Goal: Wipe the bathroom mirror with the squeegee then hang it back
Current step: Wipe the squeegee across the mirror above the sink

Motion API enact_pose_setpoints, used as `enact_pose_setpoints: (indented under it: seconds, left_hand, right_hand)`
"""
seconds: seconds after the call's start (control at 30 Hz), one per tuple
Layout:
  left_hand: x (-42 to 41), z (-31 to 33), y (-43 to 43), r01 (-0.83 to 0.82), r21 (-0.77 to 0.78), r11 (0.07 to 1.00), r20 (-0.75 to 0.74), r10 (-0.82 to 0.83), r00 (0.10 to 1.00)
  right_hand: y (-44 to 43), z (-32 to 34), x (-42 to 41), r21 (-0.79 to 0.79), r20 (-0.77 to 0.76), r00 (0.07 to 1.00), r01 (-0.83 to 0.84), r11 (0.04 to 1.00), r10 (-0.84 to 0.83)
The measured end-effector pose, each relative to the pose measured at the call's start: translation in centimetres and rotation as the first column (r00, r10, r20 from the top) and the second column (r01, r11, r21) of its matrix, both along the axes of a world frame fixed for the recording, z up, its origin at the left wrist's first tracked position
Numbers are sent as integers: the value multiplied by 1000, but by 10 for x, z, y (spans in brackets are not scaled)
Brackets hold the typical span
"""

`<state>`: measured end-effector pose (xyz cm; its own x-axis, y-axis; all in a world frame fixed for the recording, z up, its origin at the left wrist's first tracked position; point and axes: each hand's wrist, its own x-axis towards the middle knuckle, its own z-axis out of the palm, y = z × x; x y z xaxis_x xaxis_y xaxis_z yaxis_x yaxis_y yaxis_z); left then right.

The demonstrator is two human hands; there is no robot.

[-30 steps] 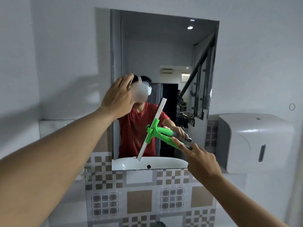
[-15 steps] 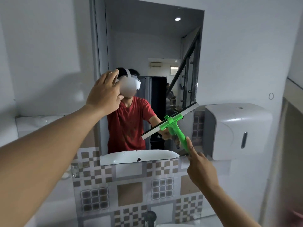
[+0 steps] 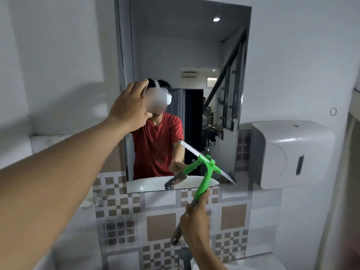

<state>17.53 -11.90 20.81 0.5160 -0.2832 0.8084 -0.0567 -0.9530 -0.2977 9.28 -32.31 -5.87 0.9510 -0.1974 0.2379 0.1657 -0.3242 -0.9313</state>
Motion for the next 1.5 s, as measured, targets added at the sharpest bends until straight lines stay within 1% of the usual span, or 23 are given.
enact_pose_setpoints:
  seconds: [0.1,0.17,0.2,0.3,0.37,0.47,0.53,0.6,0.7,0.77,0.93,1.0,1.07,1.13,1.27,1.37,1.5]
  left_hand:
    - [1,-2,0,13,-14,1000,6,-13,1000]
    - [1,-1,0,20,-18,1000,1,-20,1000]
    - [1,-1,0,24,-19,1000,-1,-24,1000]
    - [2,-1,2,36,-29,999,-4,-36,999]
    - [4,-1,3,39,-57,998,-9,-39,999]
    - [7,-2,5,53,-68,996,-13,-54,998]
    - [8,-4,5,52,-71,996,-9,-53,999]
    - [7,-5,4,57,-92,994,-4,-57,998]
    - [3,-7,1,86,-49,995,13,-85,996]
    - [1,-6,1,94,-40,995,13,-94,995]
    - [1,-7,-2,70,-104,992,-30,-74,997]
    - [-3,-13,-7,33,-123,992,-1,-34,999]
    - [-9,-26,-13,2,-86,996,45,2,999]
    - [-17,-43,-20,5,-62,998,52,-2,999]
    - [-19,-71,-31,33,-58,998,-24,-35,999]
    - [-18,-76,-37,6,-78,997,-46,-9,999]
    - [-20,-76,-43,-19,-91,996,-51,15,999]
  right_hand:
    - [27,5,-2,120,17,997,-79,990,78]
    - [45,4,-4,113,21,993,-115,987,114]
    - [54,3,-6,67,34,991,-132,989,130]
    - [67,-7,-6,-161,83,983,-148,976,163]
    - [64,-9,-4,-293,106,981,-123,948,160]
    - [47,-8,-3,-436,133,983,-59,898,128]
    - [33,-9,-1,-569,150,979,-31,822,140]
    - [19,-9,0,-716,143,975,-17,697,170]
    - [0,3,-1,-844,98,978,-17,536,185]
    - [-13,12,3,-890,127,974,29,454,187]
    - [-52,27,17,-945,255,940,192,266,227]
    - [-70,32,20,-945,290,929,239,223,230]
    - [-89,33,24,-944,309,926,271,190,215]
    - [-110,32,27,-937,332,925,302,175,185]
    - [-145,30,31,-932,337,933,312,183,129]
    - [-157,26,30,-927,326,940,296,231,100]
    - [-159,20,28,-915,288,954,250,317,79]
